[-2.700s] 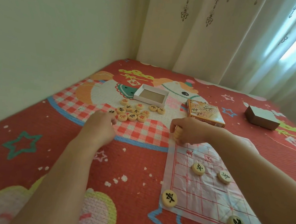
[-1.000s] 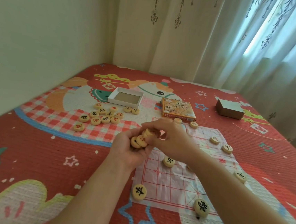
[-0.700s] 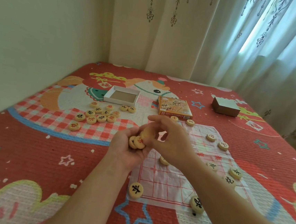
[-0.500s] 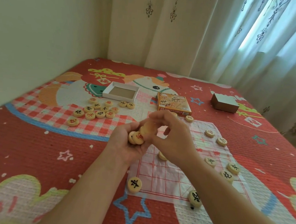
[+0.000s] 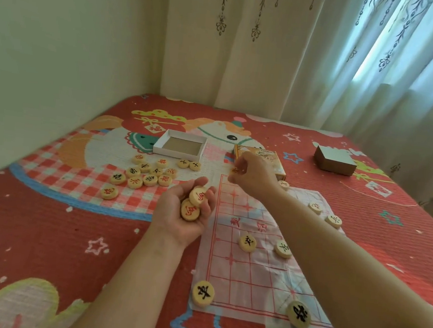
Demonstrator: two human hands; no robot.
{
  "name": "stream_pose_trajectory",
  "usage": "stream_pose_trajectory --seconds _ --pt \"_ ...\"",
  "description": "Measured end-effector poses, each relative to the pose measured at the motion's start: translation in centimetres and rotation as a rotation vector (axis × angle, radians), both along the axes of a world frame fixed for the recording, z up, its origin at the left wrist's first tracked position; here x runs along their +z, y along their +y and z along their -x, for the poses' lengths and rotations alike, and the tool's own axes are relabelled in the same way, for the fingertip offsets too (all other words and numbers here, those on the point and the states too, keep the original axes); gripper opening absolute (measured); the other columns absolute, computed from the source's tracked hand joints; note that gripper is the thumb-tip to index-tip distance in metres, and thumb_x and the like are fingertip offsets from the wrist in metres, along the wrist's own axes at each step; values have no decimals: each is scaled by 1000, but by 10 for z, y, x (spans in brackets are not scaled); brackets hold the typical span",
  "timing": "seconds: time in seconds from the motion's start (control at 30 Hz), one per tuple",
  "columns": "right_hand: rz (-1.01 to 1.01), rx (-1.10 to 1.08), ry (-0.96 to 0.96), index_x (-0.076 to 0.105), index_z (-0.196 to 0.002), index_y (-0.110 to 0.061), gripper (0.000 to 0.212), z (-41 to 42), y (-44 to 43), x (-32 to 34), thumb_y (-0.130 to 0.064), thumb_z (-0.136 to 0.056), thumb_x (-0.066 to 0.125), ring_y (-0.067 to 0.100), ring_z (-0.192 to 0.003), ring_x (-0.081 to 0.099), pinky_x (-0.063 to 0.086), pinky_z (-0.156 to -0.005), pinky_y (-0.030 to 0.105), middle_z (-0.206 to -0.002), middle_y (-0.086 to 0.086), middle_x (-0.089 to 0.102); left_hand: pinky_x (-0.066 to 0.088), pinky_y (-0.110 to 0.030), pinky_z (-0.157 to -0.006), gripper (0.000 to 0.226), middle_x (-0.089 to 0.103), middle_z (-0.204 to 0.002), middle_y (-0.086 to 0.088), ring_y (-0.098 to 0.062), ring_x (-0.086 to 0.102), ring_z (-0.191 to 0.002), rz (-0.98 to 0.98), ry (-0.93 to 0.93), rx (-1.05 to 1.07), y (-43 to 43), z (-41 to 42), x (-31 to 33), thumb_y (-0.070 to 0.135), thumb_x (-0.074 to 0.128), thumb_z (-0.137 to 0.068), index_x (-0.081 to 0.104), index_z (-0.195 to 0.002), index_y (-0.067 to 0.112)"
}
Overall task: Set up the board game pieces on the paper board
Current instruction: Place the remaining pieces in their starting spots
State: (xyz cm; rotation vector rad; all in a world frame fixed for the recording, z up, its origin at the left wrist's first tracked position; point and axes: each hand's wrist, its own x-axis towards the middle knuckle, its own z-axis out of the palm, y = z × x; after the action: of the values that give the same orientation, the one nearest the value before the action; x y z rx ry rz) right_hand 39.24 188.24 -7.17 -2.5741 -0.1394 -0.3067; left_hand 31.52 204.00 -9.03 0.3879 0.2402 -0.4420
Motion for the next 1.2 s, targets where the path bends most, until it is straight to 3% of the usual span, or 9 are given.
stream_pose_trajectory --seconds 0.17,0.23,0.33,0.47,0.6,0.8,0.93,1.07,1.2 --pt "246 -20 -10 54 -84 -20 18 -29 16 -9 -32 -80 67 20 -86 54 38 -70 30 -85 -3 57 43 -15 -32 24 55 -76 -11 -13 55 -43 -23 -29 -28 5 -6 -5 22 44 -91 60 -80 8" --pt "297 -10 17 54 -83 -22 18 -37 17 -17 -36 -81 64 22 -94 55 38 -78 32 -87 -1 60 43 -15 -32 24 55 -76 -11 -12 54 -42 -4 -27 -33 6 -7 -5 22 45 -90 60 -79 8" --pt "336 -4 52 61 -95 -24 20 -43 14 -29 -41 -85 57 25 -108 49 34 -97 39 -103 2 65 44 -15 -33 24 55 -77 -13 -13 54 -43 26 -14 -12 6 -9 -6 21 45 -91 61 -81 7" --pt "285 45 53 62 -115 -26 30 -38 5 -28 -31 -87 52 25 -119 43 34 -102 41 -118 2 63 47 -18 -34 25 55 -79 -15 -16 58 -45 27 20 38 6 -9 -8 20 45 -91 62 -84 4" --pt "52 29 -11 60 -119 -21 43 -19 -1 -15 -4 -81 46 22 -117 44 38 -95 33 -119 -1 61 47 -18 -34 25 55 -77 -15 -17 58 -44 -22 35 24 4 -8 -7 20 44 -92 62 -85 3" --pt "-205 118 -24 67 -104 -16 40 23 0 0 7 -79 45 16 -104 56 46 -93 34 -101 -6 64 39 -12 -29 27 54 -73 -14 -11 51 -37 -138 79 -123 -3 -5 -4 21 44 -93 62 -82 4" --pt "-479 363 172 64 -105 -12 35 62 8 13 11 -85 46 8 -88 59 49 -86 25 -94 -4 64 34 -10 -26 17 54 -69 -14 -10 46 -34 -163 53 -312 -10 4 2 17 50 -79 60 -76 3" --pt "-503 437 381 63 -112 -15 37 80 5 17 5 -90 40 5 -76 57 47 -66 22 -95 -3 63 34 -10 -26 25 53 -68 -12 -9 47 -34 -152 25 -469 -17 10 4 19 52 -73 63 -67 -3" --pt "-524 458 540 61 -116 -13 41 79 2 16 7 -85 42 7 -72 54 45 -61 22 -92 -1 62 33 -9 -27 32 56 -68 -14 -9 48 -34 -133 39 -487 -19 10 2 23 53 -73 63 -71 -7"
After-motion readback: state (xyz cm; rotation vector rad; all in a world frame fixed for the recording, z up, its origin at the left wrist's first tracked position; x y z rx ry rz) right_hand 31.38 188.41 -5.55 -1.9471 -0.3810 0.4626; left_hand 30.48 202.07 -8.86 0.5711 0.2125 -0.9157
